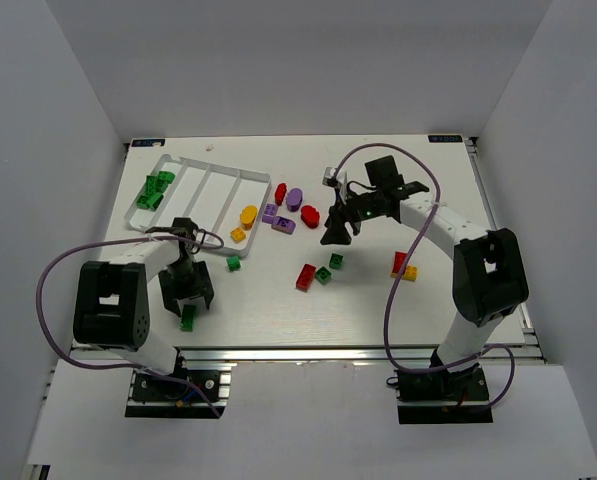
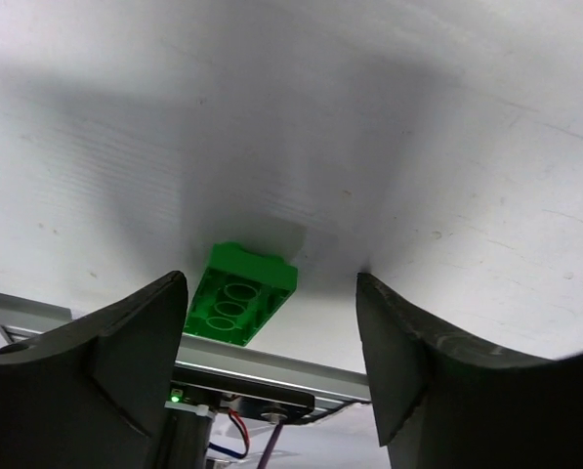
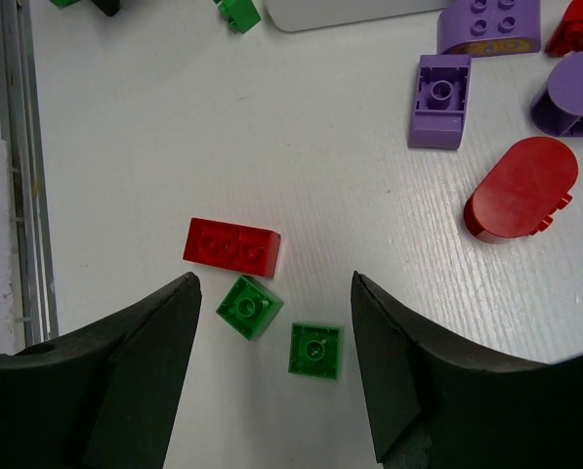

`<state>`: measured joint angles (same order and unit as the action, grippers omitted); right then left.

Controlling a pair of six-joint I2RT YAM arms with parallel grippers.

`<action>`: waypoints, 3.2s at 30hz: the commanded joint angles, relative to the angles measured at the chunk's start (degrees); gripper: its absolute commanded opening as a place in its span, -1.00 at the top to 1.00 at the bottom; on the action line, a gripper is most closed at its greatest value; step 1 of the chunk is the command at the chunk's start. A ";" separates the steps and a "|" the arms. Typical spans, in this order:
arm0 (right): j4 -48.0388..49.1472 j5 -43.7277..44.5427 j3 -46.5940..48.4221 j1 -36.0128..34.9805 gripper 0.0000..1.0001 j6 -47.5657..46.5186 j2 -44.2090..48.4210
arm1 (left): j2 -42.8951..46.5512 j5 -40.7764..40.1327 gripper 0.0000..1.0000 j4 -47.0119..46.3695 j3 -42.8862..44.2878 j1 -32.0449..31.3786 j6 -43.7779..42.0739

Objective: Sort the legos into containers by color

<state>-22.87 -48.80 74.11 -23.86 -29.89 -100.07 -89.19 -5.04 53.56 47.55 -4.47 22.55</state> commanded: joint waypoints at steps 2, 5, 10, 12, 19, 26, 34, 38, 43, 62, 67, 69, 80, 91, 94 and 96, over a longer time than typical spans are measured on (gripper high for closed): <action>2.57 -2.09 -0.89 0.83 -0.36 1.41 1.46 | 1.90 -0.50 -0.52 -1.18 -1.93 -0.19 2.32; 2.66 -2.18 -0.98 0.92 -0.36 1.50 1.55 | 3.75 0.20 -0.37 -1.35 -2.46 -0.10 3.81; 2.75 -2.36 -0.72 1.00 -0.36 1.76 1.55 | 6.48 1.17 -0.09 -1.27 -3.51 -0.28 5.93; 2.75 -2.36 -0.54 0.92 -0.36 1.85 1.55 | 7.79 1.35 -0.01 -1.35 -3.60 -0.19 6.63; 1.69 -2.09 0.16 0.92 -0.34 1.77 1.99 | 13.67 3.45 0.35 -3.63 -2.03 -0.36 9.27; -1.12 -1.57 1.48 0.92 -0.33 -0.08 3.13 | 13.52 3.98 0.48 -7.85 8.07 0.86 12.43; -4.63 -1.65 4.03 0.83 -0.30 -2.10 2.95 | 3.07 9.34 0.48 -15.67 24.49 13.68 11.12; -4.81 -1.57 4.64 0.83 -0.29 -2.28 2.87 | -3.09 8.64 0.49 -18.31 30.40 17.82 10.85; -4.46 -1.83 4.47 0.83 -0.29 -2.10 2.78 | -9.67 5.92 0.49 -22.43 34.62 20.46 12.26; -1.56 -2.09 3.41 0.83 -0.29 -1.75 1.81 | -22.87 -9.72 0.48 -23.33 47.02 21.78 6.37; -1.38 -2.09 3.33 0.83 -0.29 -1.58 1.72 | -24.01 -10.61 0.15 -23.77 45.18 21.78 5.85; -1.30 -2.01 3.50 0.92 -0.29 -1.66 1.81 | -24.28 -10.87 0.04 -23.76 44.74 21.70 5.93; -2.70 -1.13 4.20 0.83 -0.30 -2.81 2.60 | -23.85 -10.00 -0.35 -23.41 46.58 21.70 6.46; -9.54 9.49 5.87 0.92 -0.79 -9.73 -0.38 | 4.35 -0.22 -0.96 -30.18 20.35 21.78 6.02; -12.28 10.91 3.08 0.83 -0.79 -21.20 0.31 | 13.03 -6.18 -0.96 -28.69 12.78 22.40 8.65; -11.32 11.88 -1.91 0.83 -0.79 -28.52 2.50 | 16.57 -5.25 -0.96 -28.25 10.21 22.92 8.66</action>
<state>-30.89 -39.57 76.16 -23.11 -44.84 -99.66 -77.19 -8.21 25.19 61.47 17.45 29.82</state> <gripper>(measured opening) 0.894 0.982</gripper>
